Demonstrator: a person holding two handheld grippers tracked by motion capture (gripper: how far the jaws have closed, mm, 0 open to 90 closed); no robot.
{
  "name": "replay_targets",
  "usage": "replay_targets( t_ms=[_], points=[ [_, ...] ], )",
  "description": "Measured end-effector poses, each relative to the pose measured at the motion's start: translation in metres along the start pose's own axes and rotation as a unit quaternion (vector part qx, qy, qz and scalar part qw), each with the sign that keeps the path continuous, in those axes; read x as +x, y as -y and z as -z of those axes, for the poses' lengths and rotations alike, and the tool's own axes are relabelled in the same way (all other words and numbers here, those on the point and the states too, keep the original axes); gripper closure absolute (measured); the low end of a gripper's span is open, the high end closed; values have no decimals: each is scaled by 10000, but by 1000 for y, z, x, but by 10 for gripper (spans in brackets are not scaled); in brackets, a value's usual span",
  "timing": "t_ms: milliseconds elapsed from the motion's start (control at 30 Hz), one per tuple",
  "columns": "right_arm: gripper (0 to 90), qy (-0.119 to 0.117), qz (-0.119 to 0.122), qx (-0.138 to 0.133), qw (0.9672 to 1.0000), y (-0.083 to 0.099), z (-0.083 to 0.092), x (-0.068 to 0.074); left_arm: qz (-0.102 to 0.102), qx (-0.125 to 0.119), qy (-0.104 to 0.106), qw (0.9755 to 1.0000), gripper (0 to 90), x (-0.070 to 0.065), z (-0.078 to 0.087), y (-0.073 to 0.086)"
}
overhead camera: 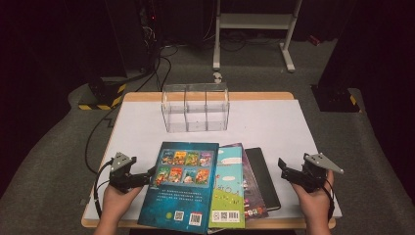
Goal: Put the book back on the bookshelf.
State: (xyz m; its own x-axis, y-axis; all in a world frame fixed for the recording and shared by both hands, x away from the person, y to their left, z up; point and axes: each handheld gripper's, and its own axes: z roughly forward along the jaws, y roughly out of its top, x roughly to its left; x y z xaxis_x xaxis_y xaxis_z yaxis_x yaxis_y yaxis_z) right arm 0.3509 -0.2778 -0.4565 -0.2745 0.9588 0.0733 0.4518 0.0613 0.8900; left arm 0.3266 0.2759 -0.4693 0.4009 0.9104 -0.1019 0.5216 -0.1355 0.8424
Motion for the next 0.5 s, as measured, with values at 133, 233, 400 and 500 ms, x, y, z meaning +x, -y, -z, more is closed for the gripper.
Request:
replay_targets(
  t_ms=[133, 233, 400, 500],
  points=[
    [62, -41, 90, -79, 9999, 0, 0, 2, 46, 44, 44, 10000, 114, 0, 0, 0],
    [79, -8, 166, -88, 9998, 0, 1, 3, 61, 68, 45, 9999, 114, 1, -1, 1],
    [90, -34, 159, -74, 9998, 0, 2, 3, 62, 75, 50, 9999, 114, 1, -1, 1],
    [93, -37, 155, -102, 9998, 0, 2, 3, 54, 81, 40, 9999, 114, 1, -1, 1]
  ],
)
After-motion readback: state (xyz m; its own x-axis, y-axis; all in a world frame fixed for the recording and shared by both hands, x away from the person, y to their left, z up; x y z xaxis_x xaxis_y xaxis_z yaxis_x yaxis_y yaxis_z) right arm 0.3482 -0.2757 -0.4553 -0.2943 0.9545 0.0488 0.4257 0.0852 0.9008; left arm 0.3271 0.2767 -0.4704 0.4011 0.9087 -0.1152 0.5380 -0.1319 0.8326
